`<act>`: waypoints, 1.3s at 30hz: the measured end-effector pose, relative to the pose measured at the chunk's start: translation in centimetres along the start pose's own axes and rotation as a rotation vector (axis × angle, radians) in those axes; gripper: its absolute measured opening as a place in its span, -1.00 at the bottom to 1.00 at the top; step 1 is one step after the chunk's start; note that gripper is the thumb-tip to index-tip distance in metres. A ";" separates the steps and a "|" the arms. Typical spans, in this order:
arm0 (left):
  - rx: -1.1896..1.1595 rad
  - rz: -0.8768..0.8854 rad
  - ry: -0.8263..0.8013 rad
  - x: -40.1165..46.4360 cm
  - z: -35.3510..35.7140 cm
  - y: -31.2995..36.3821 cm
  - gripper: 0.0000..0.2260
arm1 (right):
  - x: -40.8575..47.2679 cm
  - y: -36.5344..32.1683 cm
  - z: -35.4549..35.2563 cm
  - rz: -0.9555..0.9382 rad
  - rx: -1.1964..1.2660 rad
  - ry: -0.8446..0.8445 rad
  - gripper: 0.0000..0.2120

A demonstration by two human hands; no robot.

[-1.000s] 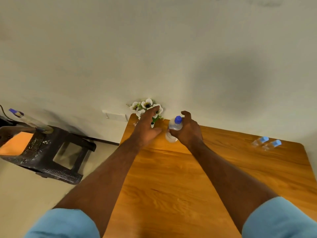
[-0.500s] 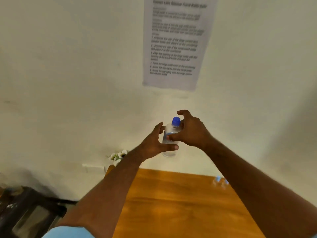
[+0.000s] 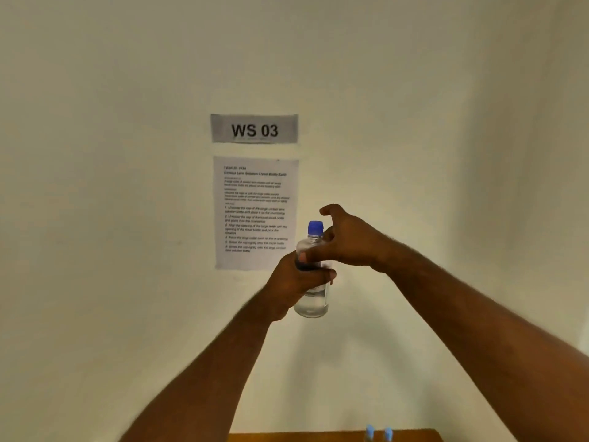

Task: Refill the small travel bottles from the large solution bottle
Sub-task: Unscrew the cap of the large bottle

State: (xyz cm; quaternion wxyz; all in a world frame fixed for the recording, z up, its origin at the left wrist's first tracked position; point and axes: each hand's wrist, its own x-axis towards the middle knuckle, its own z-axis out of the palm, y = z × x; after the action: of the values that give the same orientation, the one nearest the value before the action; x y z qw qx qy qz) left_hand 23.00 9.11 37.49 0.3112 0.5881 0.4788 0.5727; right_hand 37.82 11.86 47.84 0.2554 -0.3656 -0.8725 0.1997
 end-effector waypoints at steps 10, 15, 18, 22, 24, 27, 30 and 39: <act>0.047 0.014 0.130 0.9 3.6 3.3 -0.42 | -0.1 -2.0 -7.3 -0.129 -0.257 0.243 -0.47; 0.042 0.030 0.145 1.1 4.0 5.2 -0.47 | 0.6 -2.8 -8.4 -0.114 -0.390 0.207 -0.60; 0.030 0.031 0.138 1.2 3.9 5.9 -0.65 | 0.8 -3.0 -8.5 -0.151 -0.376 0.199 -0.65; 0.011 0.024 0.145 1.0 3.5 6.2 -0.79 | 1.0 -3.1 -8.7 -0.240 -0.328 0.119 -0.82; 0.009 0.020 0.160 0.8 3.5 6.3 -0.71 | 0.9 -3.1 -8.7 -0.276 -0.321 0.080 -0.81; 0.016 0.033 0.194 0.6 3.4 6.3 -0.58 | 0.7 -3.2 -9.0 -0.288 -0.212 0.039 -0.74; 0.003 0.060 0.219 0.7 2.9 6.5 -0.61 | 0.9 -3.6 -9.4 -0.281 -0.142 0.159 -0.72; 0.031 0.073 0.202 0.6 2.7 7.5 -0.59 | 1.2 -4.9 -8.9 -0.287 -0.289 0.171 -0.78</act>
State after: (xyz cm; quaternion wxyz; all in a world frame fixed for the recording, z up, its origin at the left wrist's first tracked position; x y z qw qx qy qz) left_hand 27.07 7.50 44.16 0.2312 0.5491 0.4951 0.6324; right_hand 39.77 11.02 57.86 0.2995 -0.2862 -0.9101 0.0026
